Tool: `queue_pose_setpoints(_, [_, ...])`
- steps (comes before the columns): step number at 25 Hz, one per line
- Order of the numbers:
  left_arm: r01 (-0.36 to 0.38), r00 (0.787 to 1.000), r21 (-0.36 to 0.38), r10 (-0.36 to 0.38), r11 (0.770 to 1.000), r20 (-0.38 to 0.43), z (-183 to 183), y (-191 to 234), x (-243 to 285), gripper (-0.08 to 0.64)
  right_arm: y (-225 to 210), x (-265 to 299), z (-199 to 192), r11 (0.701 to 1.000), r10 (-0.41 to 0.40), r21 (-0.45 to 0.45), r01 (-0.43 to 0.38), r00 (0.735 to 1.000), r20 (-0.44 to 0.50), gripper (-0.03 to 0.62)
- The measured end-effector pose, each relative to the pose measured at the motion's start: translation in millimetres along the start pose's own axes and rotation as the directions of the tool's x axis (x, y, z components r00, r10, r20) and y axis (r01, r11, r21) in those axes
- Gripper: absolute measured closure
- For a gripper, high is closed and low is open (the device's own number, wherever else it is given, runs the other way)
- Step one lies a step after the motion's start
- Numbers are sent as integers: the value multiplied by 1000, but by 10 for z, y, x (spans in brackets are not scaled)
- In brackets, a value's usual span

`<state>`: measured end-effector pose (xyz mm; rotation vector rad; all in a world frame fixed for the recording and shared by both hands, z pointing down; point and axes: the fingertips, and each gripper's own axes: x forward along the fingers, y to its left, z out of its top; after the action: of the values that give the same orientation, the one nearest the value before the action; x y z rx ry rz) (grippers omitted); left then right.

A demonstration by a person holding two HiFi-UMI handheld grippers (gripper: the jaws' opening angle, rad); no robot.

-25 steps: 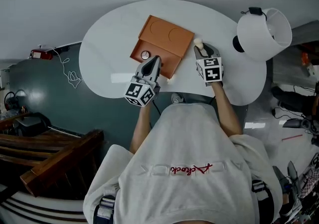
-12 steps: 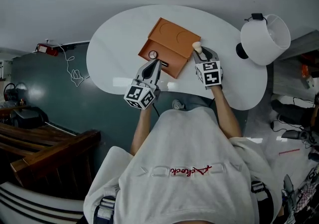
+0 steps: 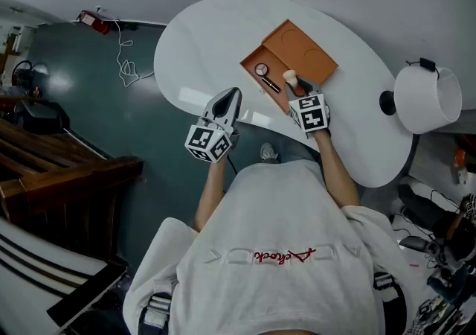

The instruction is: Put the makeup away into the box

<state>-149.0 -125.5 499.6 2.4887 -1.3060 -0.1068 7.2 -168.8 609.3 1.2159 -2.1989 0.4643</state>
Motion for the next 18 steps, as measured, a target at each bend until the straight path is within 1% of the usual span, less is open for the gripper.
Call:
queue_pose_setpoints(3, [-45,999,-13,45,999,5,-7,138,-121,551,126,139,-41,999,34,-20,-35,999,-36,448])
queue_pose_setpoints(7, [-75,997,-25,75,997,10,-3,251,-207,551,233,261,-95,998,53,-38,-57,995,-88,448])
queue_pose_setpoints(10, [-81,997,-35,81,996,7,-17,290,-234,551,294,288,-126,996,48,-66,-57,991,-128,448])
queue_pose_setpoints(14, [-76,997,-42,76,996,4,-25,327,-210,551,332,329,-106,994,52,-84,-63,990,-132,444])
queue_pose_setpoints(18, [-64,998,-41,64,997,1,-29,319,-173,551,329,345,-168,994,59,-88,-72,987,-149,402])
